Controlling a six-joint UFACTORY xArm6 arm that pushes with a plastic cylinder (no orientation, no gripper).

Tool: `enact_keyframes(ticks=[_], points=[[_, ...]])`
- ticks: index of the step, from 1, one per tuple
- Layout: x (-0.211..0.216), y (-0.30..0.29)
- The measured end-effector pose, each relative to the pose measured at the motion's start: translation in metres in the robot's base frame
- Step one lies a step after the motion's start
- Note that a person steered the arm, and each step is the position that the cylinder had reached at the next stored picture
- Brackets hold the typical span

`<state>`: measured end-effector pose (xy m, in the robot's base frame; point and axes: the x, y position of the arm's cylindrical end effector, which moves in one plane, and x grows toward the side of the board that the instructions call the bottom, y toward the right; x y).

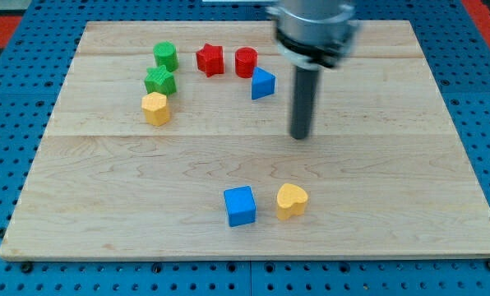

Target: Push the yellow heart towards the blue triangle

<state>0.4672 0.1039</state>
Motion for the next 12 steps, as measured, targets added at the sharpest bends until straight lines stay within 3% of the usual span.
enact_keyframes(ticks=[1, 2, 4, 5, 6, 7, 9, 11, 12], points=[[0.09, 0.018], [0.13, -0.005], [0.027, -0.041], [0.064, -0.015], [0.108, -0.032], [0.08, -0.081], [-0.011, -0.113], [0.061, -0.095], [0.046, -0.043]])
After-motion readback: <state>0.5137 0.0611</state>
